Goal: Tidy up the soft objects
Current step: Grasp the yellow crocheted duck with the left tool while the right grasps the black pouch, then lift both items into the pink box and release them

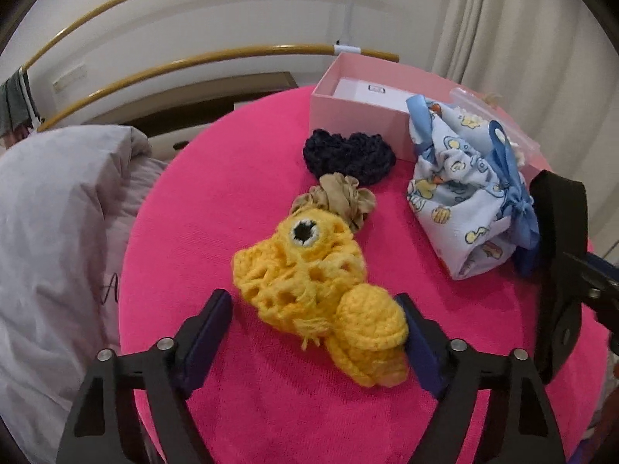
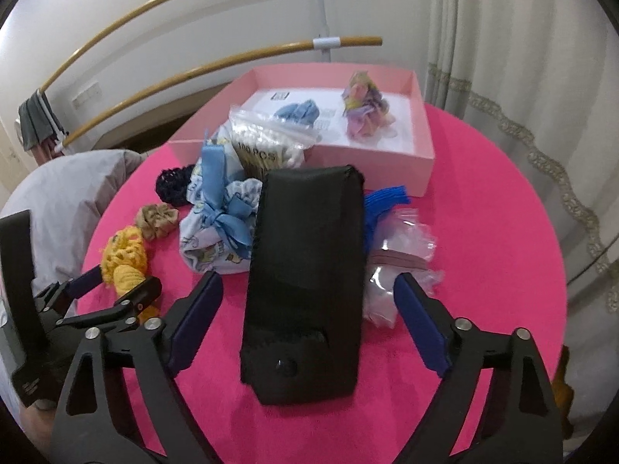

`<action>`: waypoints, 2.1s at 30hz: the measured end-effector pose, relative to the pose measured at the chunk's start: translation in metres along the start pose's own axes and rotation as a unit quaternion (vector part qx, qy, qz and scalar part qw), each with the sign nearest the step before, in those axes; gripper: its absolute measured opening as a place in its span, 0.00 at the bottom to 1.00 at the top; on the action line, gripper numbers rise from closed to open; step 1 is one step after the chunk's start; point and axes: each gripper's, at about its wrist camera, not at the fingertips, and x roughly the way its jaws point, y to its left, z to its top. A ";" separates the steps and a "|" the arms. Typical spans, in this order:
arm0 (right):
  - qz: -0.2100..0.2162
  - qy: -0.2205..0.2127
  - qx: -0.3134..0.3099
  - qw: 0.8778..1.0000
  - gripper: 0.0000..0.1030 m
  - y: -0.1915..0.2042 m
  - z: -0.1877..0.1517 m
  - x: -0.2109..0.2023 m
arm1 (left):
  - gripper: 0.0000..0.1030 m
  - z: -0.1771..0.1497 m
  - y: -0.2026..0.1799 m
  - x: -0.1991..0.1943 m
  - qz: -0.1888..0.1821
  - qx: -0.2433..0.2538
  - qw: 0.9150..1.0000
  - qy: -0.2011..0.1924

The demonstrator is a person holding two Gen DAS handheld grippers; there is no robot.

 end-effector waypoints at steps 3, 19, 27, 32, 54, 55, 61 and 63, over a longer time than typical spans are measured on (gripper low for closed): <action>0.014 0.013 -0.004 1.000 0.61 0.000 0.000 0.012 | 0.54 0.005 0.007 0.000 -0.018 -0.005 1.000 0.000; 0.129 -0.032 0.056 0.990 0.37 -0.037 -0.010 -0.035 | 0.37 -0.020 0.036 -0.036 -0.041 -0.007 0.999 -0.010; 0.145 -0.045 0.054 0.987 0.37 -0.033 -0.001 -0.046 | 0.37 -0.015 0.019 -0.072 -0.038 0.010 0.999 -0.036; 0.143 -0.067 0.035 0.987 0.37 -0.029 0.024 -0.058 | 0.37 0.021 0.007 -0.093 -0.034 0.025 0.997 -0.067; 0.105 -0.067 -0.016 0.992 0.37 -0.012 0.199 -0.009 | 0.38 0.212 -0.042 -0.058 -0.046 0.054 0.992 -0.108; 0.103 -0.062 -0.016 0.993 0.37 -0.013 0.206 -0.003 | 0.39 0.221 -0.045 -0.049 -0.047 0.053 0.992 -0.101; 0.097 -0.020 -0.009 0.995 0.37 -0.022 0.238 0.044 | 0.39 0.264 -0.054 0.008 -0.054 0.053 0.995 -0.061; 0.097 -0.004 -0.003 0.995 0.37 -0.027 0.246 0.062 | 0.39 0.275 -0.059 0.030 -0.053 0.056 0.996 -0.042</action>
